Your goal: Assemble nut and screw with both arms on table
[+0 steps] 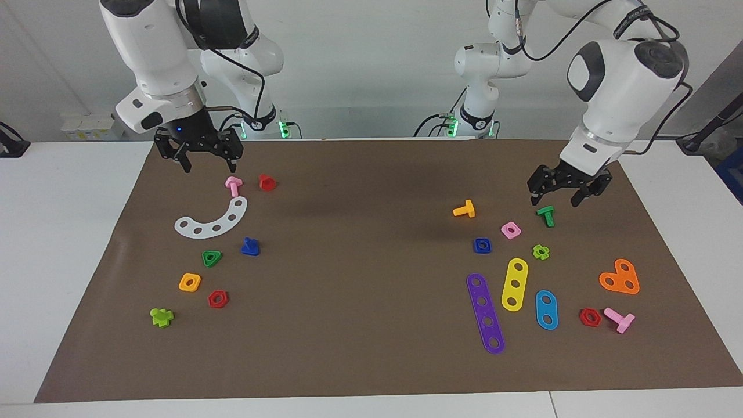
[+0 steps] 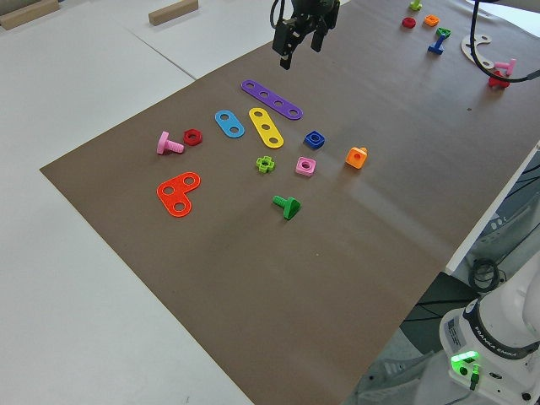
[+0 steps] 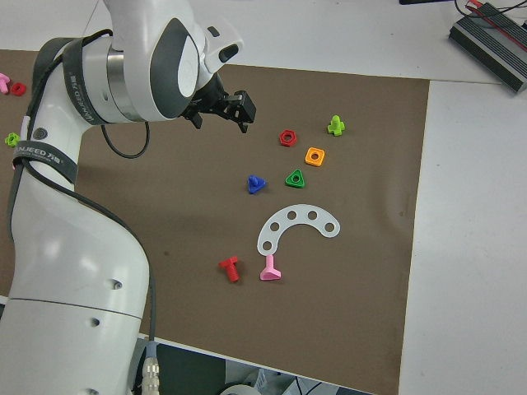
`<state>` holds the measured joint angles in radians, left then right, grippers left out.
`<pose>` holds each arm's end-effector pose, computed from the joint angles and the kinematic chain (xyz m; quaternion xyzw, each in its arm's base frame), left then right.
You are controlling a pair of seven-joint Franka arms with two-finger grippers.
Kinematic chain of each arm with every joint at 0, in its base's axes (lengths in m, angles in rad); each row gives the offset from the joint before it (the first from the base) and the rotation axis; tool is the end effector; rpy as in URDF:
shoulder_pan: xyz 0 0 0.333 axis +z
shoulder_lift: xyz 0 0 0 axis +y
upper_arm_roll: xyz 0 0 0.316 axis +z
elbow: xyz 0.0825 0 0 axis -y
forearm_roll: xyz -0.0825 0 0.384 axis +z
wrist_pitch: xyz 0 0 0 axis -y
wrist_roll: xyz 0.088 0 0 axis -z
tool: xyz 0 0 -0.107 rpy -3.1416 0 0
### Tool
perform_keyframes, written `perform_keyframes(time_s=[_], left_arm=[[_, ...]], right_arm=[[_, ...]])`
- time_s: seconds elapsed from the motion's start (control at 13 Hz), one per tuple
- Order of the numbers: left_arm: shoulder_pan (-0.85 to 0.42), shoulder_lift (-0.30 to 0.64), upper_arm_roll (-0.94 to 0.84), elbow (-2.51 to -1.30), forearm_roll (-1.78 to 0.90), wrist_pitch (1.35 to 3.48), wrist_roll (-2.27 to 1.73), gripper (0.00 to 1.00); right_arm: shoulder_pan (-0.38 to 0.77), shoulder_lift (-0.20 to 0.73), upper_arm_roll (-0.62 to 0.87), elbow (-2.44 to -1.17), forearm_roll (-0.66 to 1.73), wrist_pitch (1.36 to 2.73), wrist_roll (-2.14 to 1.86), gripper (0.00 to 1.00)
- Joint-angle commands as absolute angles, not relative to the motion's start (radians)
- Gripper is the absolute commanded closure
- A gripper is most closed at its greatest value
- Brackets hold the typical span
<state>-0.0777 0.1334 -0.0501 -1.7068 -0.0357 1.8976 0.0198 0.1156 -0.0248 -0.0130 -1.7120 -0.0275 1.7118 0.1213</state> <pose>0.6048 -0.0789 0.5109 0.9971 -0.0681 0.0276 0.0219 0.5536 0.0543 0.5835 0.9998 -0.0076 0.0137 0.0120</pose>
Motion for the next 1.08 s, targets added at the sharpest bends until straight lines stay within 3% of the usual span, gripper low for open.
perform_keyframes(time_s=[0.0,0.46,0.77,1.0], left_arm=[[-0.13,0.104,-0.038,-1.912,-0.054,2.107,0.023,0.03],[-0.181,0.127,-0.038,-2.121,-0.054,2.354,-0.032,0.05],[-0.201,0.17,-0.037,-2.144,-0.054,2.405,-0.08,0.12],[-0.204,0.208,-0.038,-2.16,-0.054,2.471,-0.089,0.12]], right_arm=[[0.101,-0.081,-0.014,-1.851,-0.009,1.805,0.084,0.02],[0.087,-0.051,-0.014,-2.02,-0.009,2.012,0.061,0.05],[0.086,0.046,-0.014,-2.052,-0.009,2.12,0.064,0.09],[0.097,0.119,-0.012,-2.097,-0.009,2.291,0.075,0.13]])
